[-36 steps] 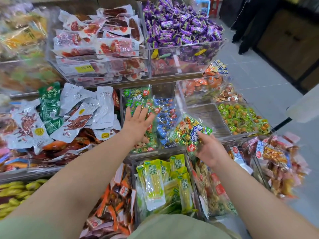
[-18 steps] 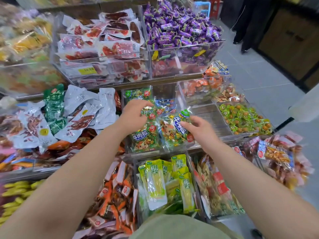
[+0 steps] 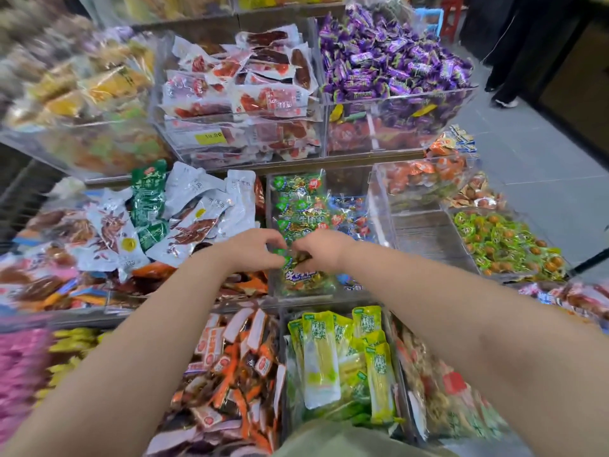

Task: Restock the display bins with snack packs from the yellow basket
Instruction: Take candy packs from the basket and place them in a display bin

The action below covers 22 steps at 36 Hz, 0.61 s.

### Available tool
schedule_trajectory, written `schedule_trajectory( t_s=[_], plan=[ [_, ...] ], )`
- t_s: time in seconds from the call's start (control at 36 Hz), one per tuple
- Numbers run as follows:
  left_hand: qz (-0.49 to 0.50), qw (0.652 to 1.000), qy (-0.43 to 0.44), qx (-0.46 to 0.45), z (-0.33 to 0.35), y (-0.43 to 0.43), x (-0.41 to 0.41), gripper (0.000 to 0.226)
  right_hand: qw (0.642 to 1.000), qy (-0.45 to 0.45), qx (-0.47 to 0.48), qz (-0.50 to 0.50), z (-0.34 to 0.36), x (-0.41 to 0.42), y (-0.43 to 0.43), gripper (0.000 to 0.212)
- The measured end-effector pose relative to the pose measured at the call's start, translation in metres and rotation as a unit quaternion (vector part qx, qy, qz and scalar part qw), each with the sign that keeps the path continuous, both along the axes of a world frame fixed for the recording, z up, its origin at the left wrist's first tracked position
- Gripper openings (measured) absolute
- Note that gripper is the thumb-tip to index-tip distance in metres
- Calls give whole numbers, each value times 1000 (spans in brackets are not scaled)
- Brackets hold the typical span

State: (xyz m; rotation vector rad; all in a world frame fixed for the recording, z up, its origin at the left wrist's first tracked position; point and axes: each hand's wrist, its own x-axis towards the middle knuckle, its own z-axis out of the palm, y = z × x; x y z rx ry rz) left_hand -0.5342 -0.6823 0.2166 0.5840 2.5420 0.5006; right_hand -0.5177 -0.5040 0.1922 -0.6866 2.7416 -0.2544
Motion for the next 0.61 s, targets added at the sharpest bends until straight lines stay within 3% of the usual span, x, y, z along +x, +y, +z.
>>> schedule_trajectory(
  t_s=[0.14,0.25,0.39,0.47,0.58,0.61],
  plan=[
    [-106,963,149,-200,-13,14,9,49,998,4,53,24,1,-3,-1,37],
    [-78,955,142,-249,-22,19,9,40,999,30,-13,-5,-14,7,6,37],
    [-71,956,118,-258,-22,19,-2,35,985,-42,-141,-93,-30,17,31,49],
    [-78,968,99,-216,-22,20,-8,46,965,-88,-191,-155,-35,19,38,20],
    [-29,983,84,-160,-22,17,-20,49,924,-160,-269,-221,-30,11,34,19],
    [-24,984,76,-160,-22,16,-22,50,920,-172,-269,-227,-29,8,34,31]
  ],
)
